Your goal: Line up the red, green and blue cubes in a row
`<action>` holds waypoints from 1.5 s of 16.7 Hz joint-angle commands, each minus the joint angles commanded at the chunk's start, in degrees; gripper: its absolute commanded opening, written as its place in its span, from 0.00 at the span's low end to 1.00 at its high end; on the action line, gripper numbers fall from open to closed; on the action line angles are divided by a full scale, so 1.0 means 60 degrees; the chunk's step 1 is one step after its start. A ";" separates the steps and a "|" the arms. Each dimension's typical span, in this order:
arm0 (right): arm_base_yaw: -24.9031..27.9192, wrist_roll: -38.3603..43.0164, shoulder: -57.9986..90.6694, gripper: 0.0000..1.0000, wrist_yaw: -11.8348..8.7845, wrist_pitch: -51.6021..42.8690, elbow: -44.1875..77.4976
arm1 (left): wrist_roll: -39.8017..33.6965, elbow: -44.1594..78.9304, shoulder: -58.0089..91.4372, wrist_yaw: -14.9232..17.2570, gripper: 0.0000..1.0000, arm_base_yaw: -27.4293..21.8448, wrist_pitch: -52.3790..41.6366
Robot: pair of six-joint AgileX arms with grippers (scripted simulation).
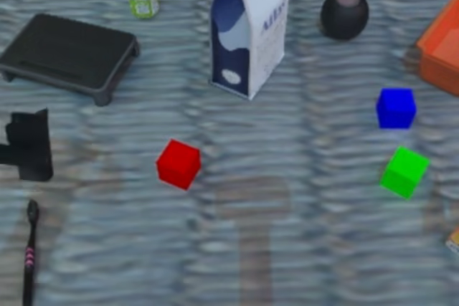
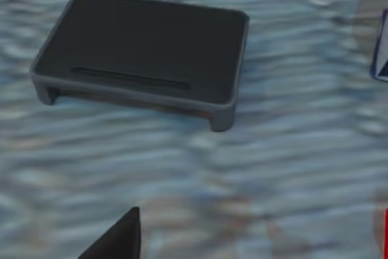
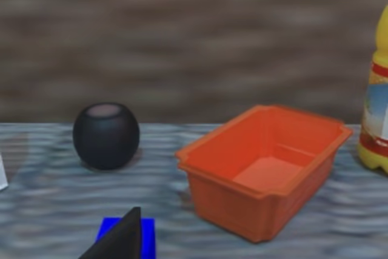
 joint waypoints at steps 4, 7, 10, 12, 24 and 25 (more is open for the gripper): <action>0.0000 0.0000 0.0000 1.00 0.0000 0.0000 0.0000 | -0.0104 0.3120 0.4308 0.0003 1.00 -0.0960 -0.2245; 0.0000 0.0000 0.0000 1.00 0.0000 0.0000 0.0000 | -0.0182 0.5324 0.7200 -0.0001 1.00 -0.1646 -0.3877; 0.0000 0.0000 0.0000 1.00 0.0000 0.0000 0.0000 | -0.0253 0.7330 0.9652 0.0001 1.00 -0.2255 -0.5294; 0.0000 0.0000 0.0000 1.00 0.0000 0.0000 0.0000 | -0.0295 0.8506 1.1075 0.0006 1.00 -0.2602 -0.6068; 0.0000 0.0000 0.0000 1.00 0.0000 0.0000 0.0000 | -0.0374 1.0702 1.3557 0.0017 1.00 -0.3177 -0.7388; 0.0000 0.0000 0.0000 1.00 0.0000 0.0000 0.0000 | -0.0369 1.0676 1.3569 0.0017 1.00 -0.3181 -0.7357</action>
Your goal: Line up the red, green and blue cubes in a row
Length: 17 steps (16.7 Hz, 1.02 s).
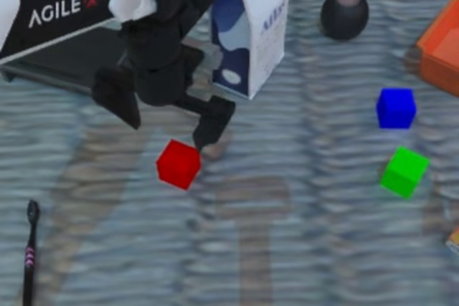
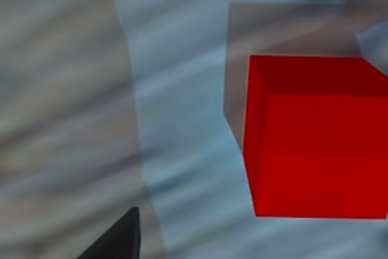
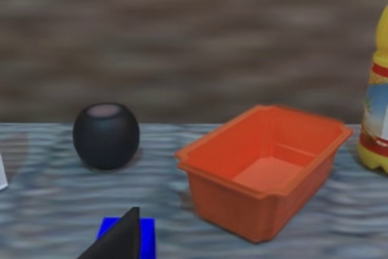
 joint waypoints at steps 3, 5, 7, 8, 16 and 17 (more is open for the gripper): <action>0.0000 0.0000 0.0000 1.00 0.0000 0.0000 0.0000 | 0.0025 -0.0468 0.0231 0.0001 1.00 -0.0018 0.0663; 0.0000 0.0000 0.0000 1.00 0.0000 0.0000 0.0000 | 0.0024 -0.0953 0.0514 0.0003 1.00 -0.0020 0.1492; 0.0000 0.0000 0.0000 1.00 0.0000 0.0000 0.0000 | 0.0025 -0.1441 0.0797 0.0006 1.00 -0.0021 0.2307; 0.0000 0.0000 0.0000 1.00 0.0000 0.0000 0.0000 | 0.0025 -0.1633 0.0919 0.0007 1.00 -0.0025 0.2601; 0.0000 0.0000 0.0000 1.00 0.0000 0.0000 0.0000 | 0.0023 -0.1840 0.1061 0.0008 0.77 -0.0029 0.2892; 0.0000 0.0000 0.0000 1.00 0.0000 0.0000 0.0000 | 0.0023 -0.1840 0.1061 0.0008 0.70 -0.0029 0.2892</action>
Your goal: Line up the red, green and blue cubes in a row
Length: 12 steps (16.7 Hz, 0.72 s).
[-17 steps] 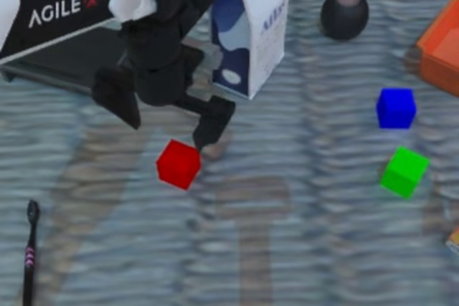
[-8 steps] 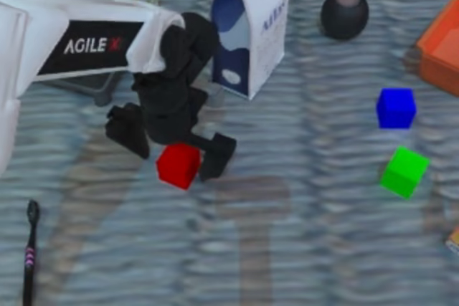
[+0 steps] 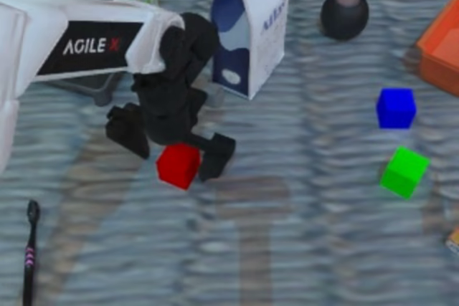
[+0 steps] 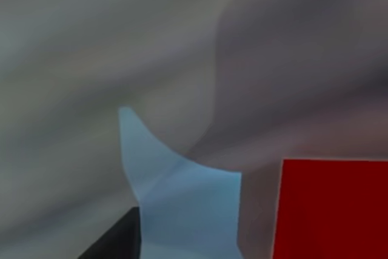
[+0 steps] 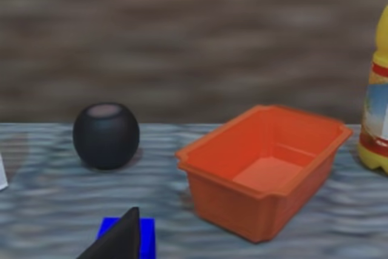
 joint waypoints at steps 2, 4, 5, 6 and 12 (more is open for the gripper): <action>0.0000 0.0000 0.0000 1.00 0.0000 0.0000 0.0000 | 0.0000 0.0000 0.0000 0.0000 0.55 0.0000 0.0000; 0.0000 0.0000 0.0000 1.00 0.0000 0.0000 0.0000 | 0.0000 0.0000 0.0000 0.0000 0.40 0.0000 0.0000; 0.0000 0.0000 0.0000 1.00 0.0000 0.0000 0.0000 | 0.0000 0.0000 0.0000 0.0000 0.32 0.0000 0.0000; 0.0000 0.0000 0.0000 1.00 0.0000 0.0000 0.0000 | 0.0000 0.0000 0.0000 0.0000 0.25 0.0000 0.0000; 0.0000 0.0000 0.0000 1.00 0.0000 0.0000 0.0000 | 0.0000 0.0000 0.0000 0.0000 0.00 0.0000 0.0000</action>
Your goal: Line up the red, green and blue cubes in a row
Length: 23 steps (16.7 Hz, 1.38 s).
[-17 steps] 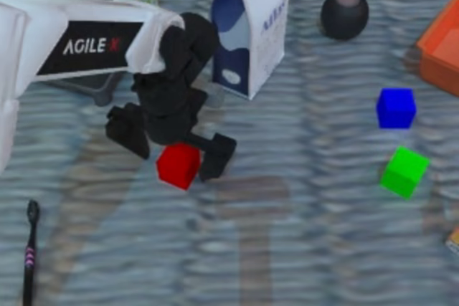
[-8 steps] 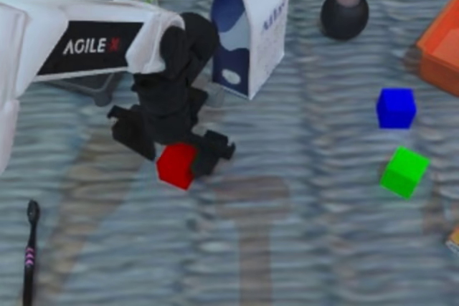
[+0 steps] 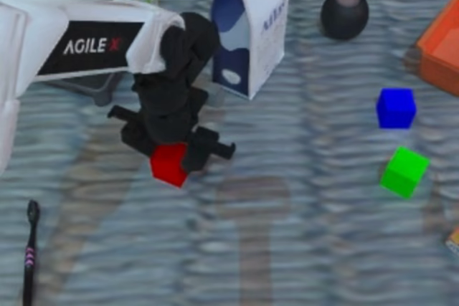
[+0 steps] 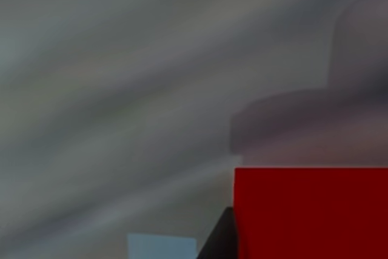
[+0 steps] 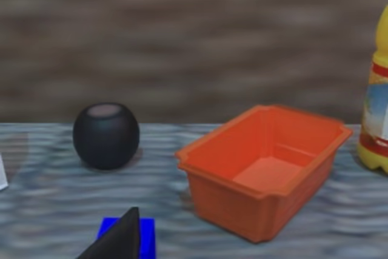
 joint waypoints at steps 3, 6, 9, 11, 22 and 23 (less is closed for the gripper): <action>0.0000 0.0000 0.0000 1.00 0.0000 0.0000 0.0000 | 0.0000 0.0000 0.0000 0.0000 0.00 0.0000 0.0000; 0.0000 0.0000 0.0000 1.00 0.0000 0.0000 0.0000 | 0.0014 0.0099 -0.0293 -0.0019 0.00 0.0013 -0.0101; 0.0000 0.0000 0.0000 1.00 0.0000 0.0000 0.0000 | 0.0021 0.0420 -0.0408 -0.0023 0.00 0.0024 -0.0495; 0.0000 0.0000 0.0000 1.00 0.0000 0.0000 0.0000 | 0.0002 0.0848 -0.0626 -0.0028 0.00 0.0085 -0.1199; 0.0000 0.0000 0.0000 1.00 0.0000 0.0000 0.0000 | -0.0362 0.1466 -0.1193 -0.0042 0.00 0.0029 -0.2383; 0.0000 0.0000 0.0000 1.00 0.0000 0.0000 0.0000 | -0.0677 0.1358 -0.1309 -0.0051 0.00 -0.0049 -0.2381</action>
